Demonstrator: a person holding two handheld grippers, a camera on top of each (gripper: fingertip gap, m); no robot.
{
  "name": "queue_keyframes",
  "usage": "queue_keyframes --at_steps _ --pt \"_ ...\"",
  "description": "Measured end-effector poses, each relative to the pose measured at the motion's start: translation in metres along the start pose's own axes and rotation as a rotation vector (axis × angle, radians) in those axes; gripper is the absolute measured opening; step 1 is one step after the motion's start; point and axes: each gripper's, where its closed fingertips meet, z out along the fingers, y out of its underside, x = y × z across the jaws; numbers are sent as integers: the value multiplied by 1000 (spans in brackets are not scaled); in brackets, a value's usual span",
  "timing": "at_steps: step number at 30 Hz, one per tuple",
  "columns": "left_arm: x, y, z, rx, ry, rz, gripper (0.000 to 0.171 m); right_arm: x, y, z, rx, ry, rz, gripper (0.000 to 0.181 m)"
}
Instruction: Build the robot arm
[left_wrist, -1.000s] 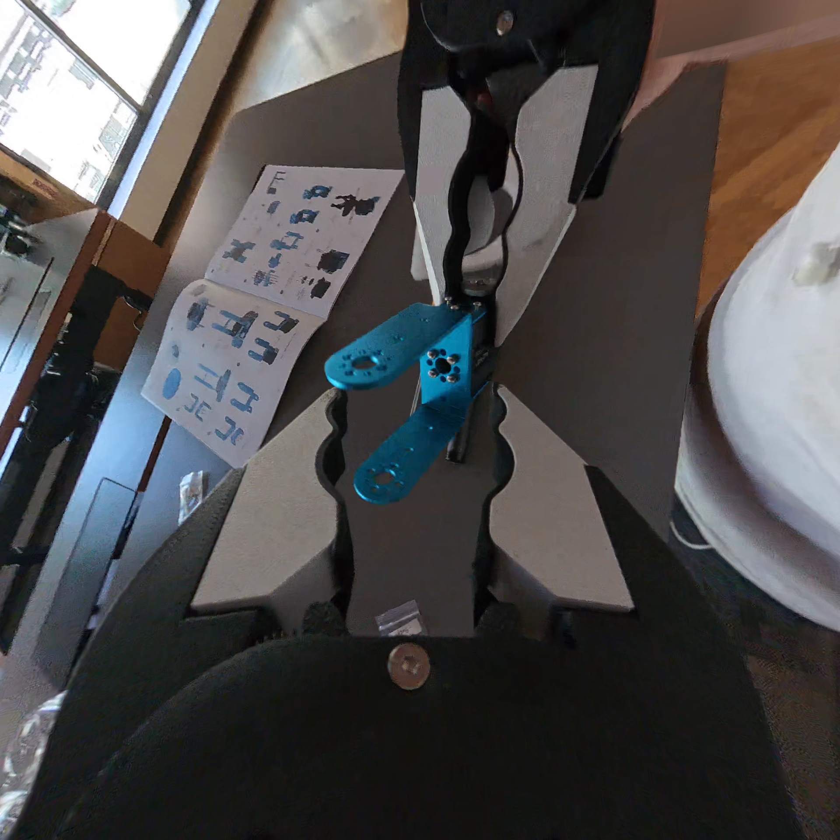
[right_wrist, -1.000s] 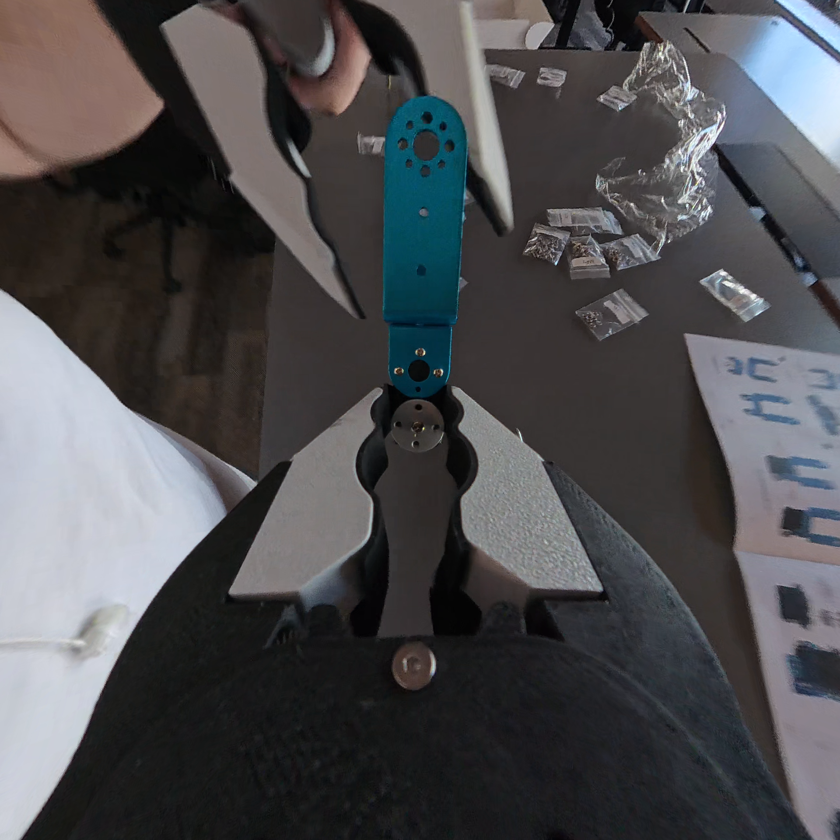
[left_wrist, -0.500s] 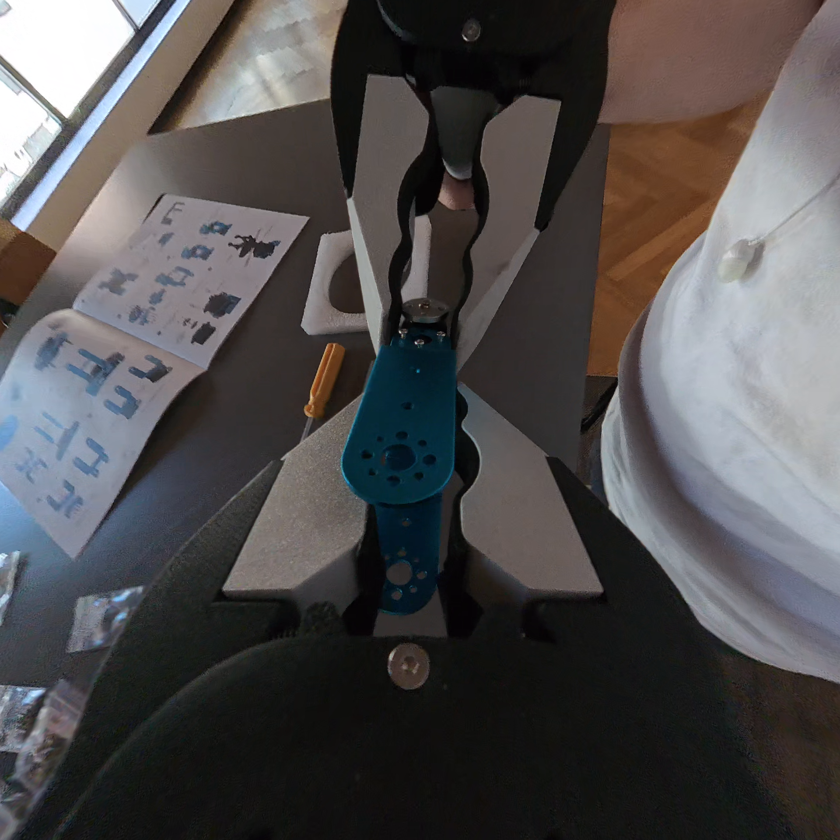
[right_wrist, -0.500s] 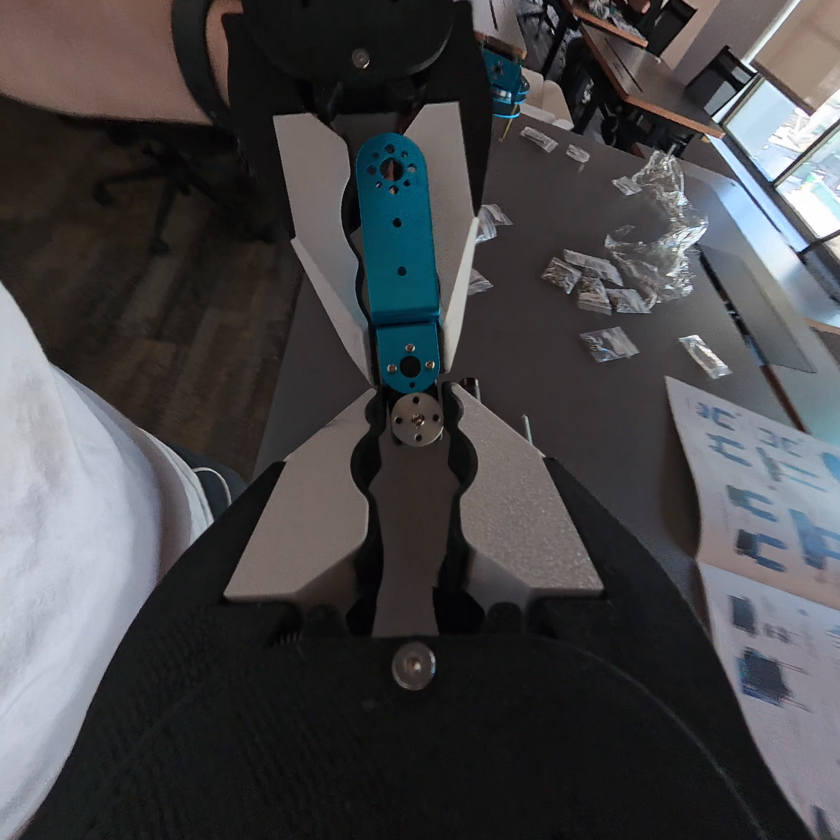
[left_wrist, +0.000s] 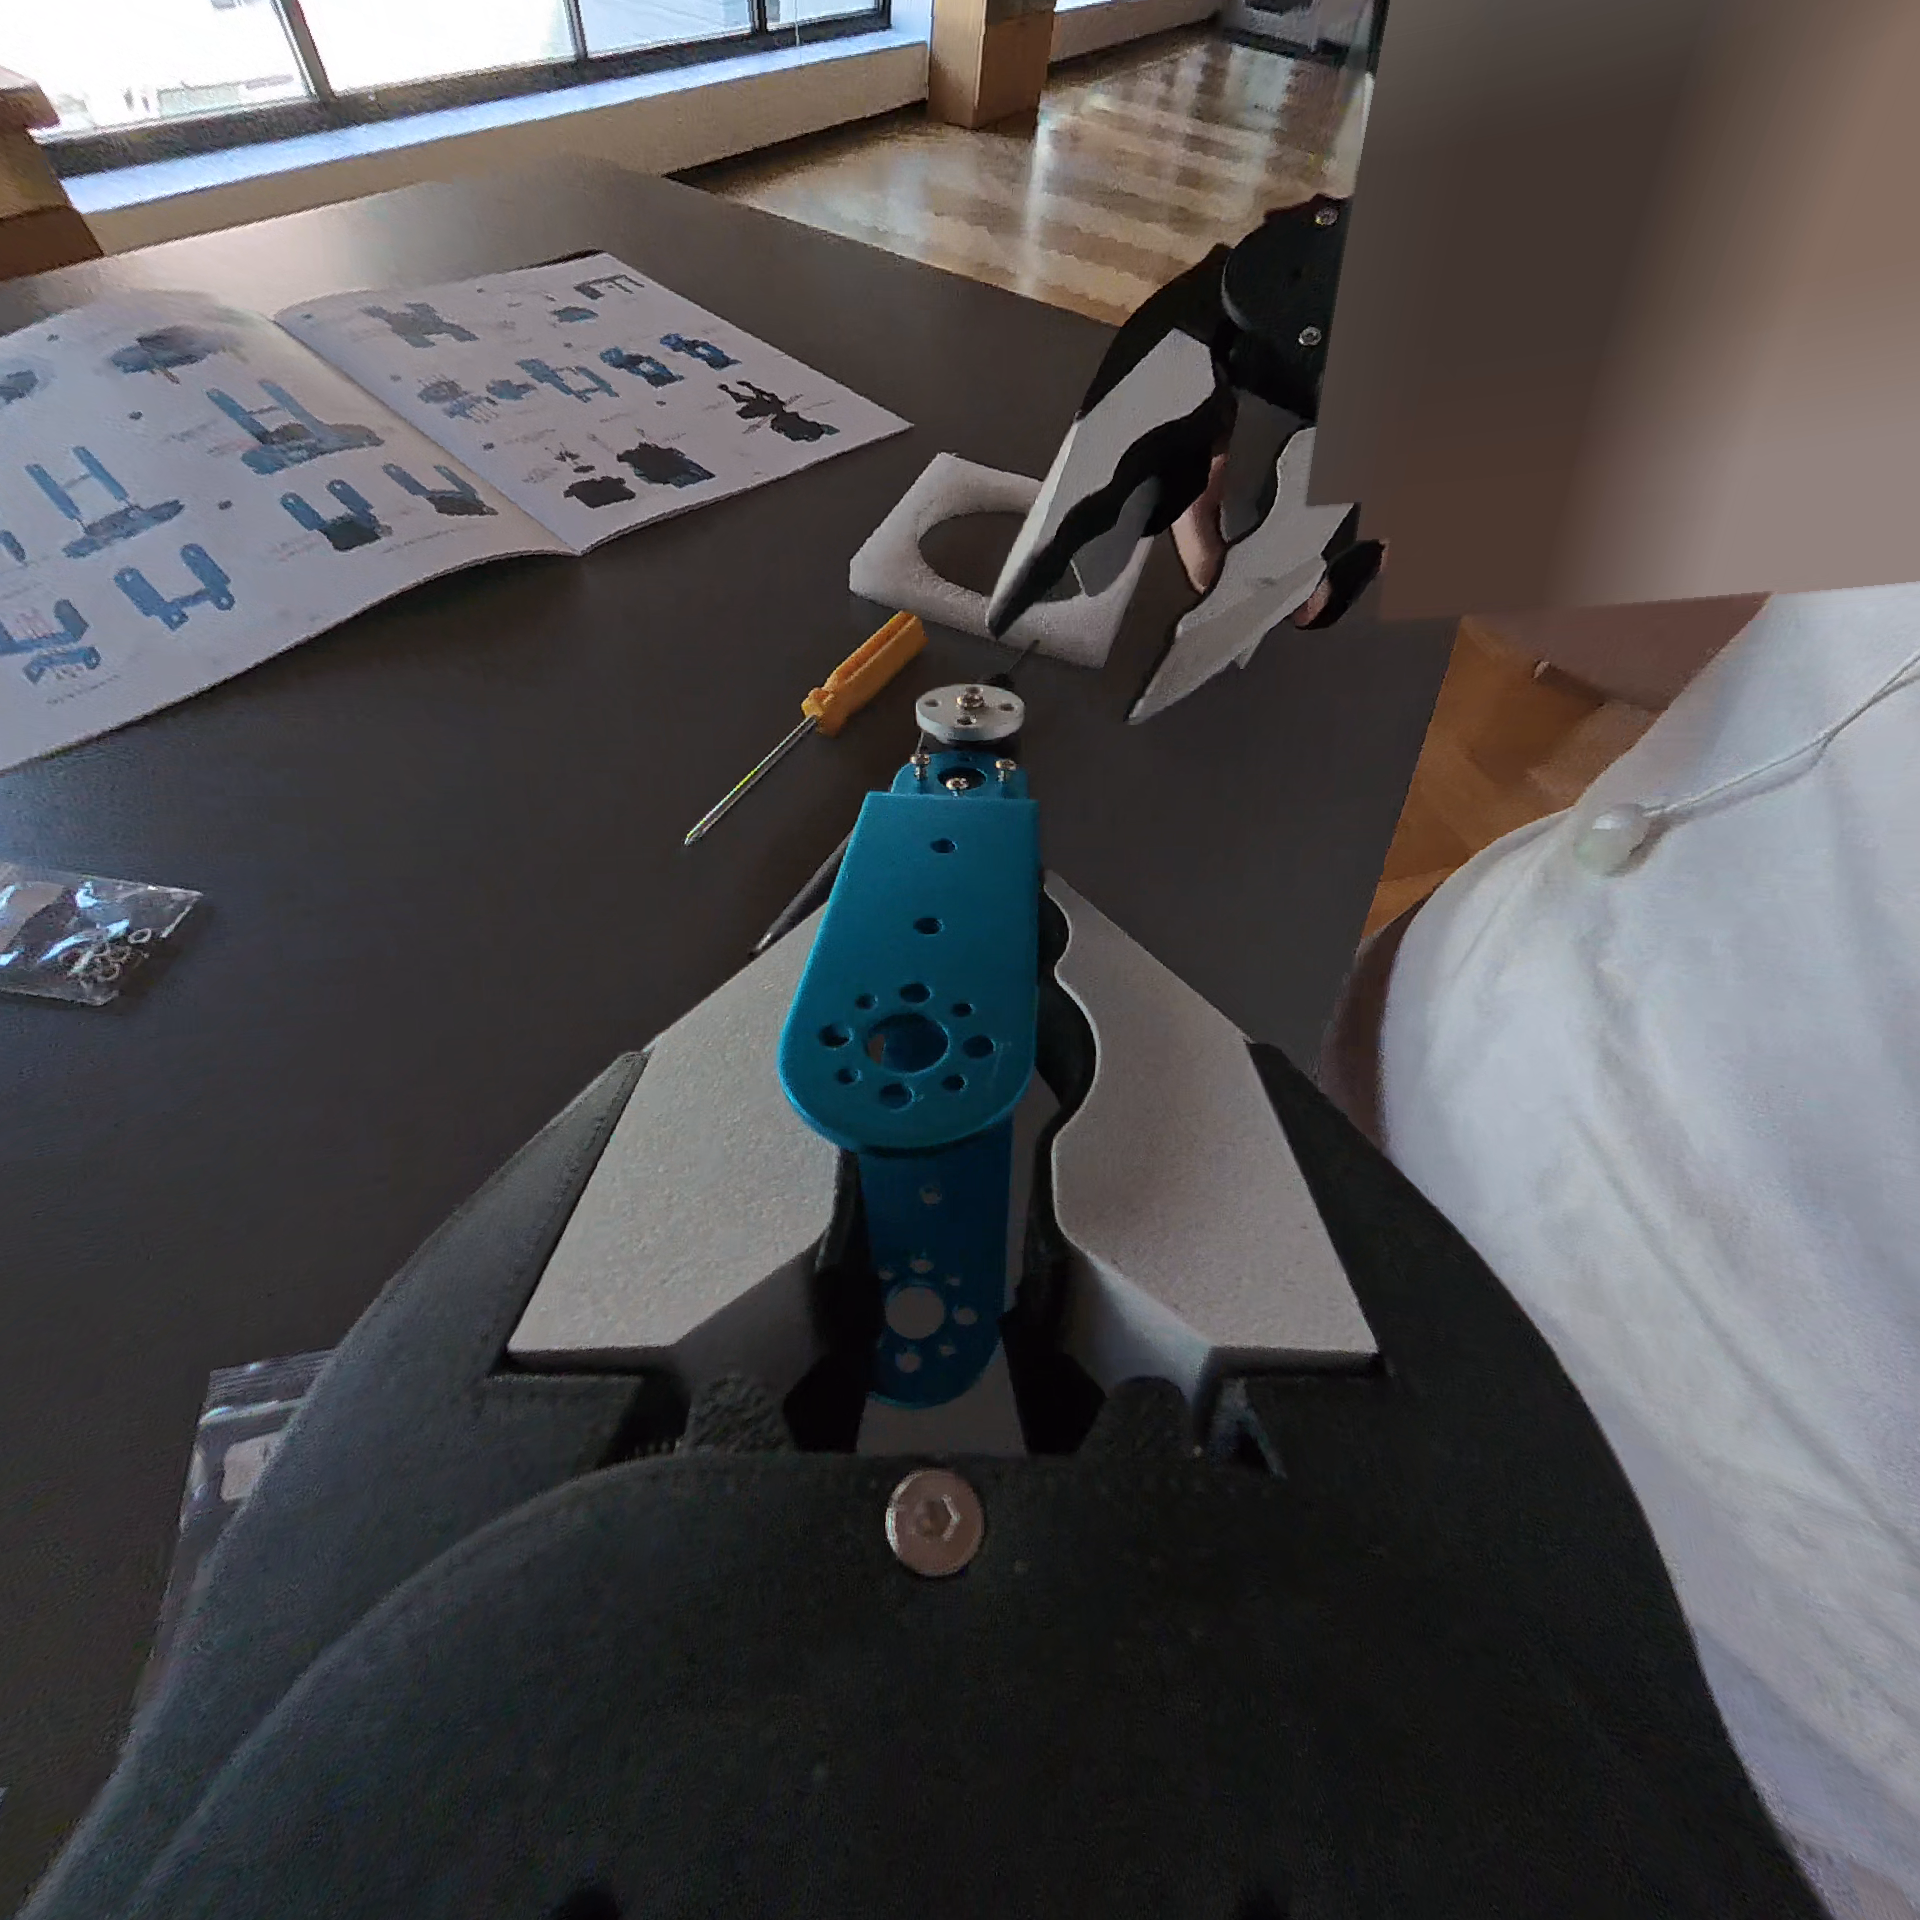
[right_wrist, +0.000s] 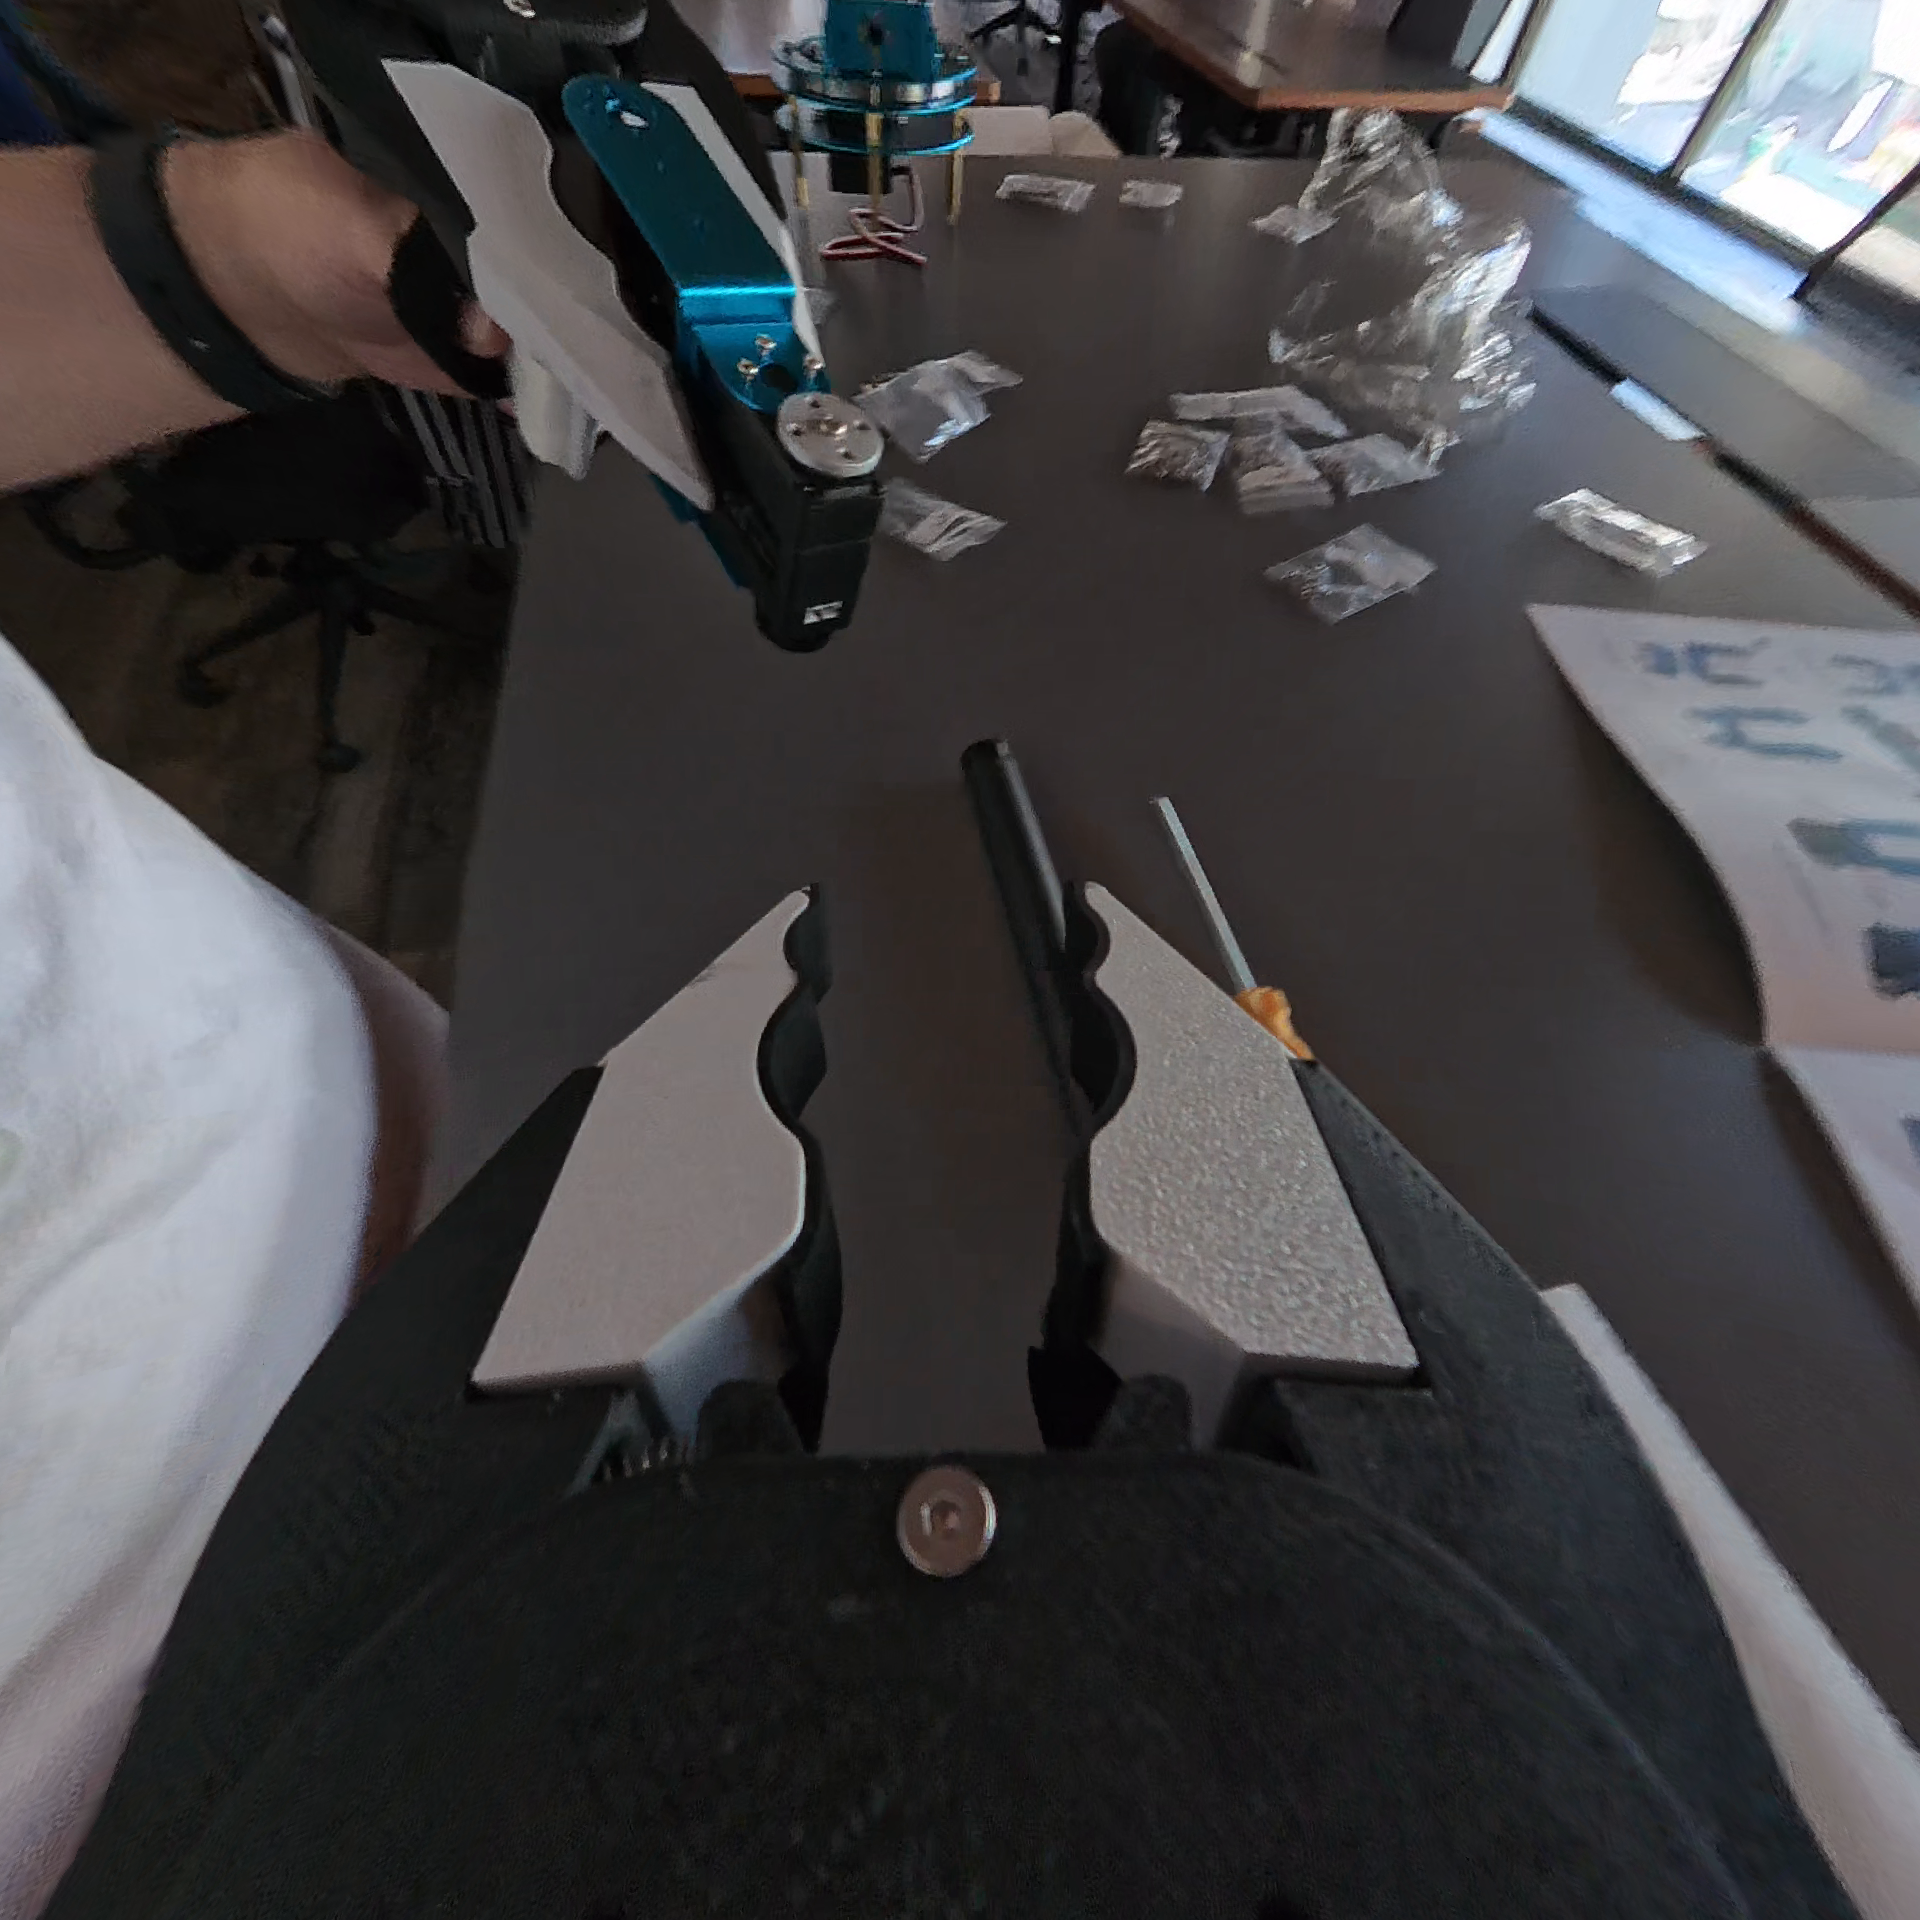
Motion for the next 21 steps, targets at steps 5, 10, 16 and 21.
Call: queue_keyframes --at_steps 5,10,16,21 --pt "-19 11 -9 -1 133 -267 27 20 12 29 -112 77 14 45" --pt "-27 7 -19 33 360 -498 27 19 26 42 -186 85 54 43" --pt "-37 8 -19 26 479 -647 27 15 0 46 -88 52 99 40" --pt "-39 6 -12 16 468 -678 27 15 26 36 -221 -14 90 40"
